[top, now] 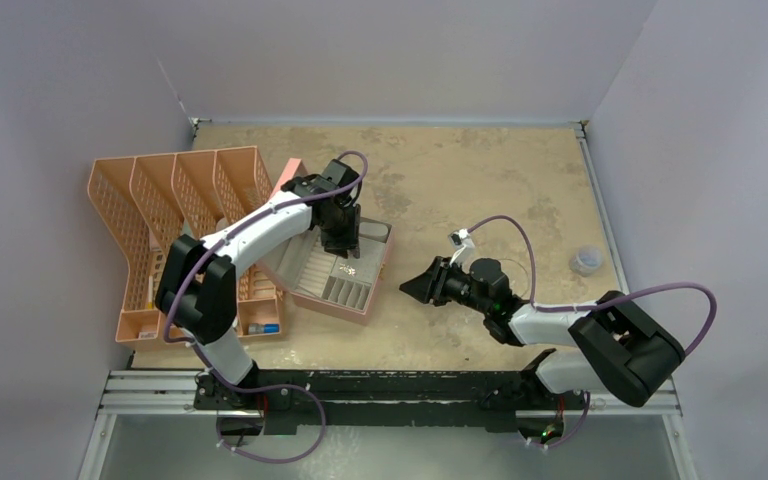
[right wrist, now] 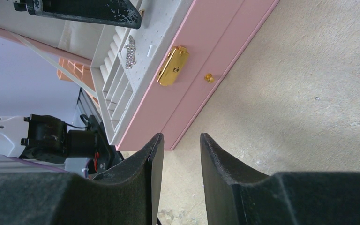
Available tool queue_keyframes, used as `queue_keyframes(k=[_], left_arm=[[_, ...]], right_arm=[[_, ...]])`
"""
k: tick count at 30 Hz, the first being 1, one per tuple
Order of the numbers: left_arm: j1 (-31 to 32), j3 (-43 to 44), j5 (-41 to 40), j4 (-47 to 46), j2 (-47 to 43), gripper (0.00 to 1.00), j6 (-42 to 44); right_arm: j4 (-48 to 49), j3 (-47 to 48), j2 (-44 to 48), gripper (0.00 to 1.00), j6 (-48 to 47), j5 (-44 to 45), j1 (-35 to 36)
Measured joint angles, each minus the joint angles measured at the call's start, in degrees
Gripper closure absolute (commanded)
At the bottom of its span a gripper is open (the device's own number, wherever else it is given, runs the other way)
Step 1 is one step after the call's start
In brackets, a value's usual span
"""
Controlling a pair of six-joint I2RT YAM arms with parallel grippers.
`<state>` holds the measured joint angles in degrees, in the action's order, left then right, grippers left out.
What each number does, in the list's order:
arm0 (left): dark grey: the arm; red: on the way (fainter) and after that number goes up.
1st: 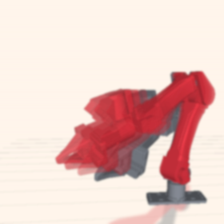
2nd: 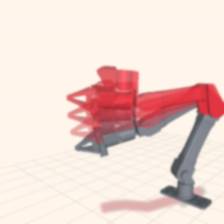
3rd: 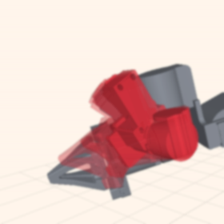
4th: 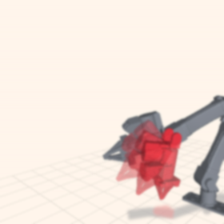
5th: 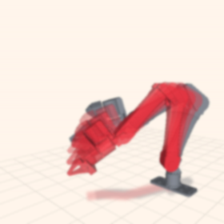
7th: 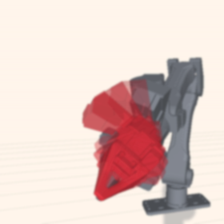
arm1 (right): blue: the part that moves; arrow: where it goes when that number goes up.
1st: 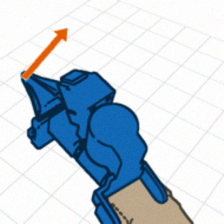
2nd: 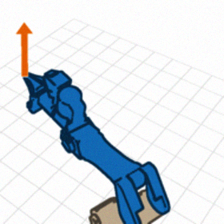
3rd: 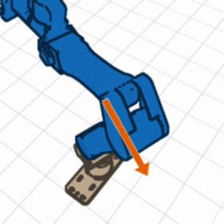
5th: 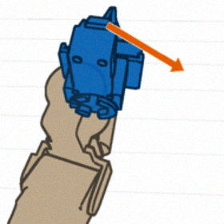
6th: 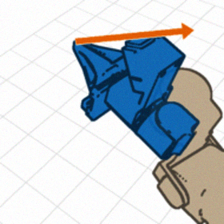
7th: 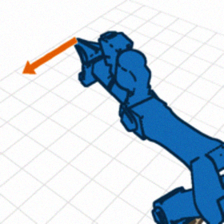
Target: Organize the mixed jewelry
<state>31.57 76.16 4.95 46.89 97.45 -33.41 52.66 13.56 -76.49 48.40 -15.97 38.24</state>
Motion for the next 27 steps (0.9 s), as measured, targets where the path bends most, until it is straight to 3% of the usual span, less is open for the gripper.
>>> queue_keyframes(k=[6,12,27], left_arm=[[0.0,-1.1,-0.3,-1.6,-0.9,0.71,0.0],[0.0,-1.1,-2.5,-1.7,-1.1,0.55,0.0],[0.0,-1.9,-1.9,-2.8,-1.1,0.63,-0.2]], right_arm=[[0.0,0.0,0.0,0.62,0.0,0.0,0.0],[0.0,-0.1,0.0,0.62,0.0,0.0,0.0],[0.0,-0.1,0.0,0.62,0.0,0.0,0.0]])
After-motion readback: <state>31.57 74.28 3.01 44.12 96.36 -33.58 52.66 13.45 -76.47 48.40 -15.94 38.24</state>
